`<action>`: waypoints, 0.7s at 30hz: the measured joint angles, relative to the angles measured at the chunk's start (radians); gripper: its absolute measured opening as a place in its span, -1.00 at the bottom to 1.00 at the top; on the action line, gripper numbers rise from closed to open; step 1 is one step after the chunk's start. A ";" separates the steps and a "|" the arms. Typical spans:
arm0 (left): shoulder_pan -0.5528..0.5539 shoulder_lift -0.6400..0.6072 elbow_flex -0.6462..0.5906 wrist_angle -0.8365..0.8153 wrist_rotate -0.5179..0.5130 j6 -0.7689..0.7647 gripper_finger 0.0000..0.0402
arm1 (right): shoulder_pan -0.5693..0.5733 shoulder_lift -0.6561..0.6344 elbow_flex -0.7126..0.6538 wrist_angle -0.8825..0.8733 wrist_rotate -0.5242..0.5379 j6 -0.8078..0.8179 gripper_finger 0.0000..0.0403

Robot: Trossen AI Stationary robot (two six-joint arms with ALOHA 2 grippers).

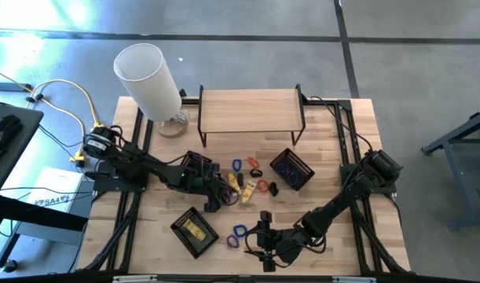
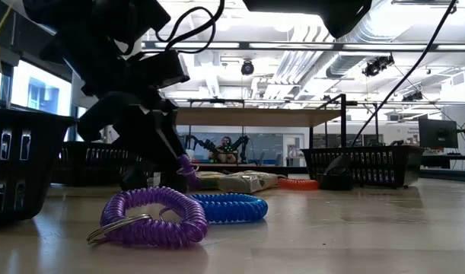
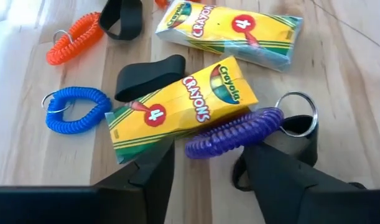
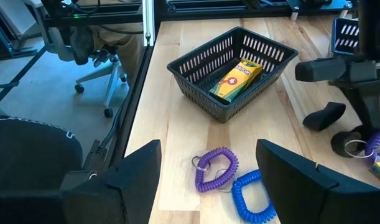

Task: Pick & Place Office Desk Supplies
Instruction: Put the top purple spring keychain into the top right black bin

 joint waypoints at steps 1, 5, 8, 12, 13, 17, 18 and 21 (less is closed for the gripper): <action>0.003 0.000 0.000 0.001 0.000 0.000 -0.17 | 0.000 0.000 0.000 0.000 0.003 0.000 0.25; 0.004 0.000 0.000 0.002 0.000 -0.002 -0.35 | 0.000 0.000 0.000 0.000 0.004 0.000 0.25; 0.003 0.000 0.000 0.002 0.000 0.005 -0.50 | 0.000 0.000 0.000 0.000 0.004 0.000 0.25; 0.002 0.000 0.000 0.002 0.001 0.008 -0.68 | 0.000 0.000 0.000 0.000 0.004 0.000 0.25; 0.002 0.000 0.000 0.002 0.005 0.009 -0.72 | 0.000 0.000 0.000 0.000 0.004 0.000 0.25; 0.002 0.000 0.000 0.001 0.006 0.009 -0.84 | 0.000 0.000 0.000 0.000 0.004 0.000 0.25; 0.002 0.000 0.000 0.001 0.008 0.009 -0.86 | 0.000 0.000 0.000 0.000 0.004 0.000 0.25; 0.002 0.000 0.000 0.001 0.008 0.009 -0.88 | 0.000 0.000 0.000 0.000 0.004 0.000 0.25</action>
